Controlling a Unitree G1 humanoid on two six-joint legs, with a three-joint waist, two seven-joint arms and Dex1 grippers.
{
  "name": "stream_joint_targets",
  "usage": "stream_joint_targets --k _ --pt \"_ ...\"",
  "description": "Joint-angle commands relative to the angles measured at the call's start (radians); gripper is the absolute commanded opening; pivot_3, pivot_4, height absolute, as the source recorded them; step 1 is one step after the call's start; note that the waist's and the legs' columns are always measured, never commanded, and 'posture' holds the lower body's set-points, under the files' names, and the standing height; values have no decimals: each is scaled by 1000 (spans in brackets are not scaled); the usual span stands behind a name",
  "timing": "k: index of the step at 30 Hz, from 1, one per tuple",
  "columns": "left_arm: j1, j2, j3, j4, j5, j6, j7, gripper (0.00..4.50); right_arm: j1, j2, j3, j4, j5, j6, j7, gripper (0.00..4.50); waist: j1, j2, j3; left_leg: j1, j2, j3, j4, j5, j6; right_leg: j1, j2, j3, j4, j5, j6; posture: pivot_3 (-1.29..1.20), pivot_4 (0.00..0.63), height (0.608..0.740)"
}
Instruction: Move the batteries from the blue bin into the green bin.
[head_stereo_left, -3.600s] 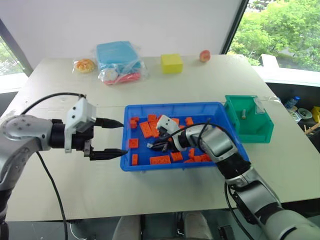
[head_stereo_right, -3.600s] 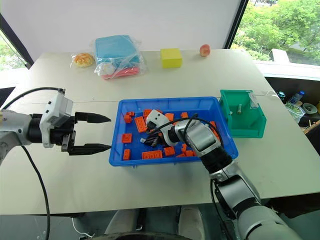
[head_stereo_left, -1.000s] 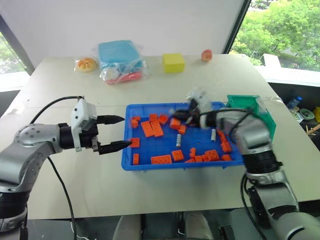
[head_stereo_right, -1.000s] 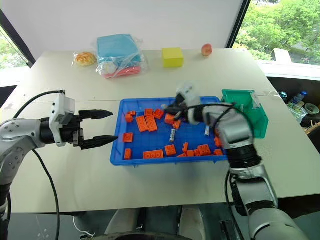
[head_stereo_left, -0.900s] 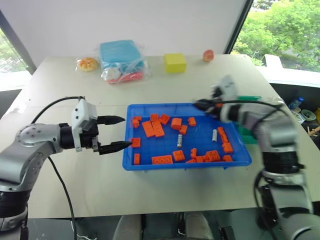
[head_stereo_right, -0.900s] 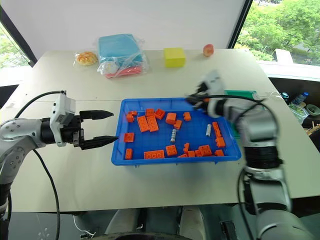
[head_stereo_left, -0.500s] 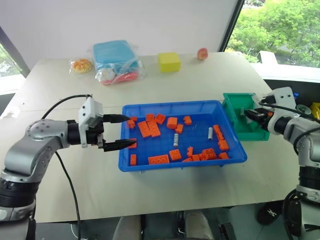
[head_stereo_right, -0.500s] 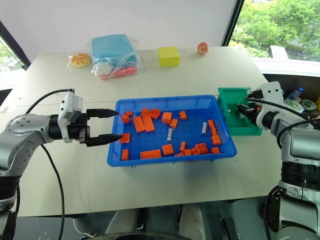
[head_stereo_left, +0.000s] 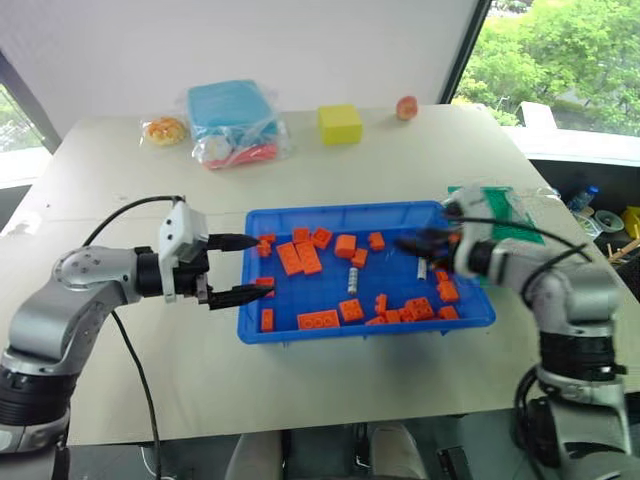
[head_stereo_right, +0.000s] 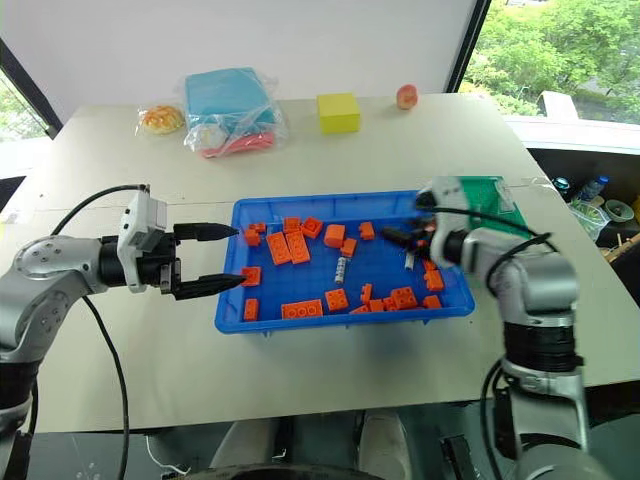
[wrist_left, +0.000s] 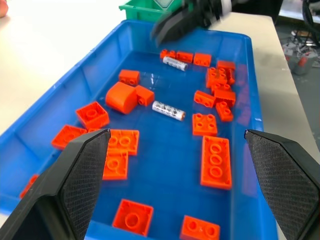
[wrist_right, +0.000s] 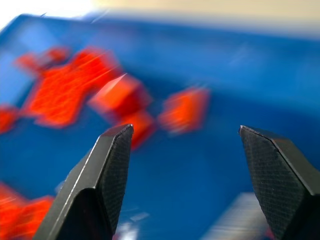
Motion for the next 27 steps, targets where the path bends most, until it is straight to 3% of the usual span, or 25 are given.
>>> stream_joint_targets --k 1,7,17,20,24,27 --pt "17 7 46 -45 -21 4 19 4500 -22 63 12 -41 32 112 -62 3460 3 0 0 0 0 0 0 0 0 -2 0 0 -1 0 0 0 150 704" --pt "25 8 52 -51 -22 8 32 4500 -48 142 135 -4 21 131 -94 3460 -2 0 0 -1 0 0 1 0 0 -4 0 0 0 -1 -2 0 150 704" --pt "8 24 69 -53 -37 23 35 4500 -65 172 194 103 -9 30 -108 3460 -2 0 0 0 -1 0 0 0 0 -4 1 0 1 0 0 0 150 704" --pt "-17 26 71 -37 -46 30 37 4500 -49 153 211 111 -22 -5 -103 2562 -1 -1 -1 0 -1 1 0 0 0 -4 1 0 1 0 0 0 150 704" --pt "-39 28 61 -16 -41 28 28 4500 -37 132 217 84 -16 -8 -89 531 -3 -1 -1 0 -1 0 0 0 0 -4 0 0 1 0 0 0 150 704" --pt "-58 26 49 4 -35 24 20 4500 -30 119 211 49 0 8 -79 531 -2 -1 -1 0 -1 1 0 0 0 -4 1 0 1 0 0 0 150 704"
